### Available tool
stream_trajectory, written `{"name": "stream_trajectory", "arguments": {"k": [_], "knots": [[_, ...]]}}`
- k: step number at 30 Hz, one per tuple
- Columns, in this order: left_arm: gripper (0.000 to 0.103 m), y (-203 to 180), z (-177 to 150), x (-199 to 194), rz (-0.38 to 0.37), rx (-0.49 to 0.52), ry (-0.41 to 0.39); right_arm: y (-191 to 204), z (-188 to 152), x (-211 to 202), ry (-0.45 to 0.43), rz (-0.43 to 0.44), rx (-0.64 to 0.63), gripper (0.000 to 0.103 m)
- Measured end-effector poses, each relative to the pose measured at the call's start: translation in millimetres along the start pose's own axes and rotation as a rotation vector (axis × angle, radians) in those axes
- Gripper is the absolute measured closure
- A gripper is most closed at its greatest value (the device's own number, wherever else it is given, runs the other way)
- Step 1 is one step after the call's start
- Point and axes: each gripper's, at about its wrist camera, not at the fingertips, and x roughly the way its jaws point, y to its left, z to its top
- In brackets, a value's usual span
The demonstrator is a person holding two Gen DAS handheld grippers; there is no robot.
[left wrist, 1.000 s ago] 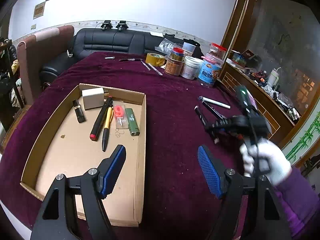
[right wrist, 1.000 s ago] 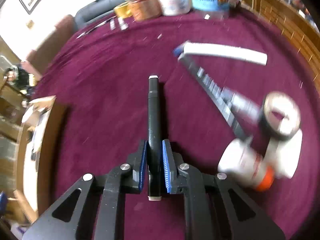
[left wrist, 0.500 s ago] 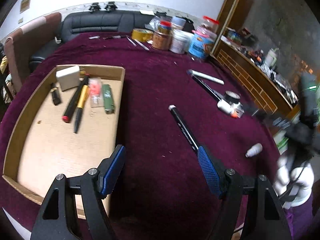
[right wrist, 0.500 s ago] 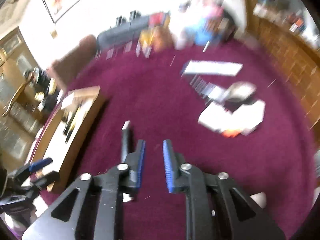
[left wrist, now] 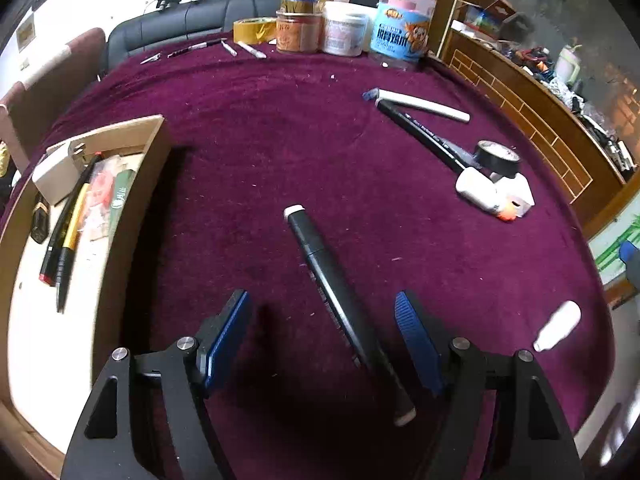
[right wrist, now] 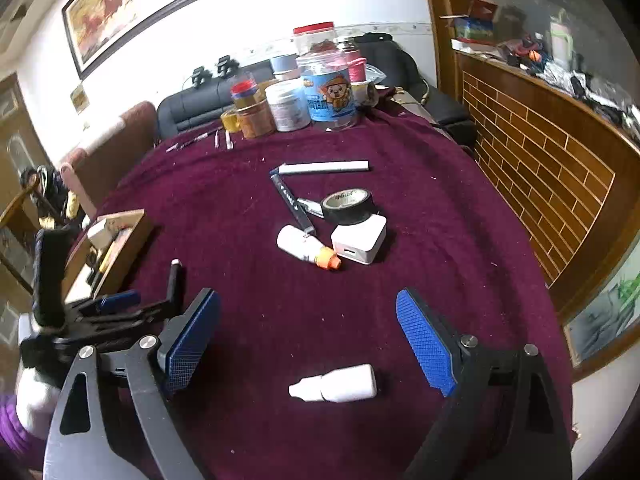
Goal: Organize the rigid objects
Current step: 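Close left tool on the black marker while right tool releases it, then grasp the white orange-capped glue bottle with the right tool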
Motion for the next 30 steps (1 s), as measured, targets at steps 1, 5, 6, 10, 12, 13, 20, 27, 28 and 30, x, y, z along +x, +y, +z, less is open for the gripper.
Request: {"name": "stream_trajectory", "arguments": {"k": [1,5,6,10,12,13,20,27,28,30], "knots": [[0.037,-2,0,3,0.004,0.003,0.0,-1,-1,2,0.003,0.003,-0.002,0.013],[0.074,-12,-5,10,0.066,0.069,-0.009,-9,-6,8,0.01,0.008,0.019,0.013],[0.087,-13,-6,8,0.074,0.089,-0.011,-12,-7,9,0.012,0.014,0.026,0.013],[0.092,-3,-12,2,0.04,0.077,0.007,-18,-6,19,0.029,0.021,0.035,0.013],[0.092,3,-16,-2,0.036,0.053,0.01,-14,-2,25,0.035,0.02,0.009,0.013],[0.092,7,-19,-4,0.029,0.041,0.009,-10,2,29,0.038,0.019,-0.011,0.013],[0.091,13,-24,-5,0.002,0.01,-0.023,19,32,96,0.142,0.007,-0.179,0.046],[0.089,13,-26,-5,-0.008,0.02,-0.049,29,34,144,0.24,-0.066,-0.262,0.06],[0.087,12,-25,-4,-0.01,0.023,-0.051,30,34,148,0.251,-0.072,-0.266,0.06],[0.082,11,-25,-4,-0.021,0.03,-0.053,29,34,154,0.264,-0.076,-0.256,0.06]]}}
